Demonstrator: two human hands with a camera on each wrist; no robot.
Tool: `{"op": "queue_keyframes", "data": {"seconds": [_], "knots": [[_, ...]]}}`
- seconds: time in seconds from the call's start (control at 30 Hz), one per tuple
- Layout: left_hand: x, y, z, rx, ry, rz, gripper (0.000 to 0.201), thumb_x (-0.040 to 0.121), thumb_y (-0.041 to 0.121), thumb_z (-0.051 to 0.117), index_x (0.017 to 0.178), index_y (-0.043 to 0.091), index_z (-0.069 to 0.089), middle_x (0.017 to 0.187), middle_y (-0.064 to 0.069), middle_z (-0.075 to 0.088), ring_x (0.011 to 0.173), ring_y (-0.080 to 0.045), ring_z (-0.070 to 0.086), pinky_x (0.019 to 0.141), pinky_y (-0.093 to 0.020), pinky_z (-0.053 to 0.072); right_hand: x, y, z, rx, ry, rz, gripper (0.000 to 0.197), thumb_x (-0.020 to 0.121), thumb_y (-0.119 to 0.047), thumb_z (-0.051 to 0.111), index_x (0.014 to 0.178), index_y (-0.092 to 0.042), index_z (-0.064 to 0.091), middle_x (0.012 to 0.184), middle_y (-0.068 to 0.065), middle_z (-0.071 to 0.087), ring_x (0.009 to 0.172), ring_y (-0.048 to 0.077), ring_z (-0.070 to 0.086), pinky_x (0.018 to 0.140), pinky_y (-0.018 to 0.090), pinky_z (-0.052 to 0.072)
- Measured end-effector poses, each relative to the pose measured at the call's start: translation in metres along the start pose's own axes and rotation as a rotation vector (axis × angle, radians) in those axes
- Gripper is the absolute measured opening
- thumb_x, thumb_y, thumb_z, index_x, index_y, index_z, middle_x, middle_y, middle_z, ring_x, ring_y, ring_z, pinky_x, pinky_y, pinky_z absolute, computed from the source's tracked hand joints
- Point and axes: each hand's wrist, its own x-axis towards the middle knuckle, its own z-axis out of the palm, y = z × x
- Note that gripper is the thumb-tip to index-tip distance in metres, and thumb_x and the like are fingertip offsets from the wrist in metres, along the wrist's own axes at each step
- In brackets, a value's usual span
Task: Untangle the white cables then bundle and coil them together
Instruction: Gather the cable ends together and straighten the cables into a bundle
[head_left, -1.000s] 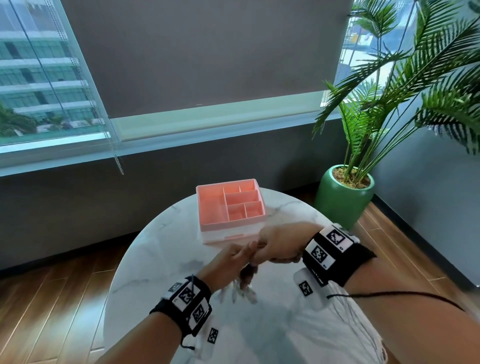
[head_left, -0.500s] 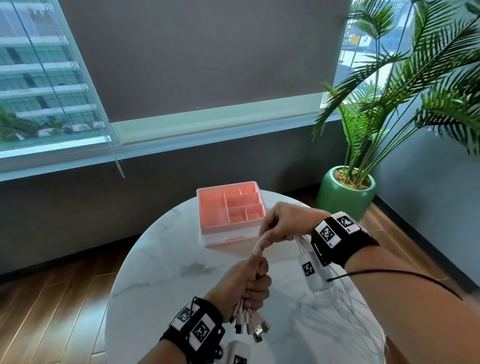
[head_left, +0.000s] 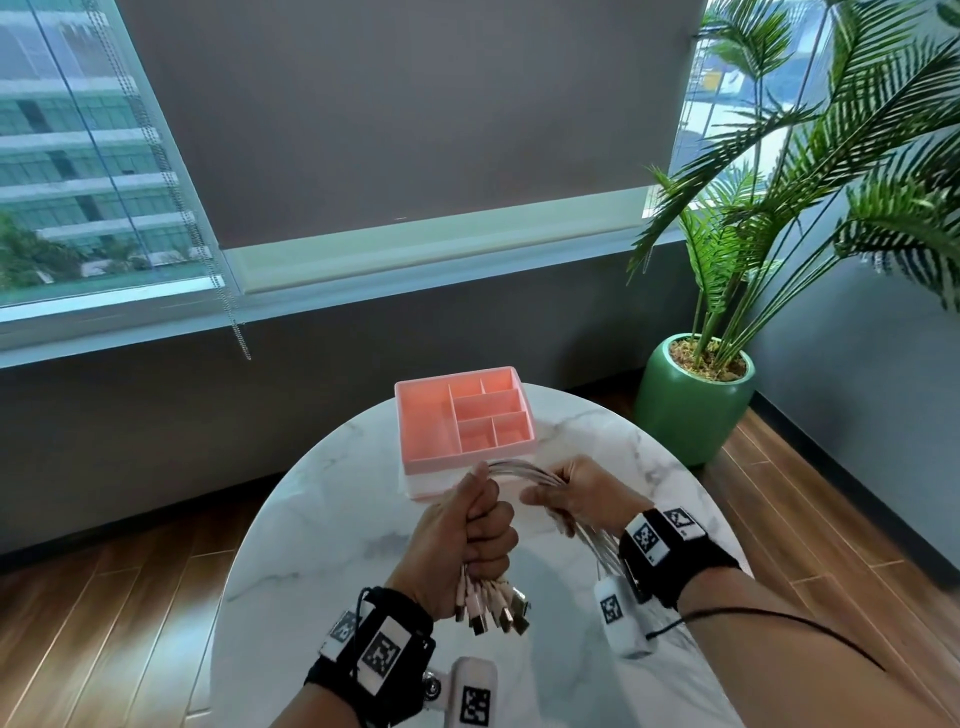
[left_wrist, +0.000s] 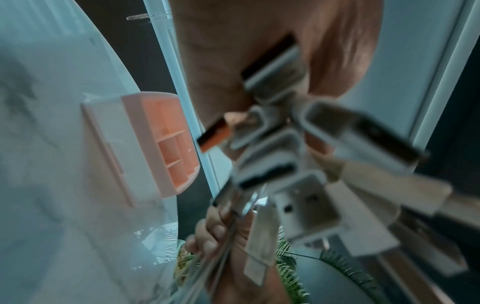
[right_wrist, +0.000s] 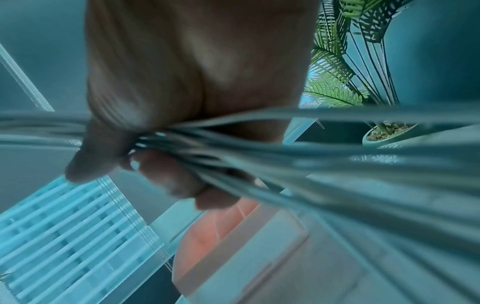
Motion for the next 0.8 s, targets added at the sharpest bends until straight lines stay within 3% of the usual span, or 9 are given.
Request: {"op": "queue_keyframes", "data": {"seconds": [0.1, 0.2, 0.33, 0.47, 0.63, 0.8], "knots": [[0.009, 0.013, 0.006, -0.181, -0.036, 0.103, 0.046, 0.102, 0.046, 0.040, 0.064, 0.023, 0.032, 0.052, 0.009, 0.023, 0.042, -0.004, 0.014, 0.035, -0.018, 0.013, 0.003, 0.002, 0.022, 0.011, 0.226, -0.117, 0.033, 0.085, -0.028, 0.078, 0.065, -0.011, 0.058, 0.049, 0.005, 0.046, 0.037, 0.015, 0.040, 0.039, 0.024, 0.035], [0.018, 0.037, 0.007, -0.340, -0.048, 0.227, 0.051, 0.103, 0.048, 0.033, 0.058, 0.023, 0.037, 0.052, 0.010, 0.020, 0.042, -0.006, 0.011, 0.035, -0.019, 0.012, -0.005, 0.028, 0.053, -0.125, 0.308, -0.130, 0.026, 0.093, -0.033, 0.067, 0.077, -0.013, 0.062, 0.050, -0.005, 0.049, 0.038, 0.008, 0.042, 0.041, 0.025, 0.037], [0.024, 0.049, 0.005, -0.329, 0.033, 0.324, 0.048, 0.103, 0.044, 0.036, 0.060, 0.022, 0.035, 0.049, 0.009, 0.025, 0.044, -0.007, 0.009, 0.037, -0.021, 0.009, -0.018, 0.061, 0.075, -0.280, 0.233, -0.096, 0.029, 0.098, -0.046, 0.053, 0.077, -0.027, 0.050, 0.052, -0.013, 0.048, 0.046, 0.000, 0.043, 0.053, 0.022, 0.034], [0.031, 0.047, 0.005, -0.218, 0.158, 0.419, 0.046, 0.104, 0.044, 0.038, 0.065, 0.021, 0.032, 0.057, 0.005, 0.016, 0.046, -0.009, 0.010, 0.039, -0.024, 0.010, -0.010, 0.040, 0.077, 0.063, 0.086, 0.092, 0.030, 0.102, -0.037, 0.051, 0.080, -0.020, 0.041, 0.053, -0.003, 0.036, 0.037, 0.008, 0.026, 0.037, 0.023, 0.023], [0.041, 0.062, 0.007, -0.039, 0.354, 0.574, 0.045, 0.106, 0.044, 0.035, 0.069, 0.021, 0.026, 0.059, 0.002, 0.018, 0.047, -0.012, 0.013, 0.045, -0.025, 0.011, 0.000, 0.033, 0.078, 0.148, 0.050, 0.077, 0.036, 0.098, -0.038, 0.059, 0.074, -0.016, 0.045, 0.051, 0.001, 0.041, 0.035, 0.013, 0.030, 0.035, 0.021, 0.026], [0.055, 0.069, -0.010, -0.073, 0.600, 0.676, 0.046, 0.106, 0.042, 0.039, 0.065, 0.022, 0.033, 0.055, 0.002, 0.027, 0.042, -0.013, 0.022, 0.041, -0.021, 0.019, -0.025, 0.074, 0.097, 0.072, 0.048, 0.108, 0.033, 0.094, -0.046, 0.057, 0.087, -0.014, 0.054, 0.052, -0.005, 0.042, 0.040, 0.011, 0.035, 0.040, 0.025, 0.031]]}}
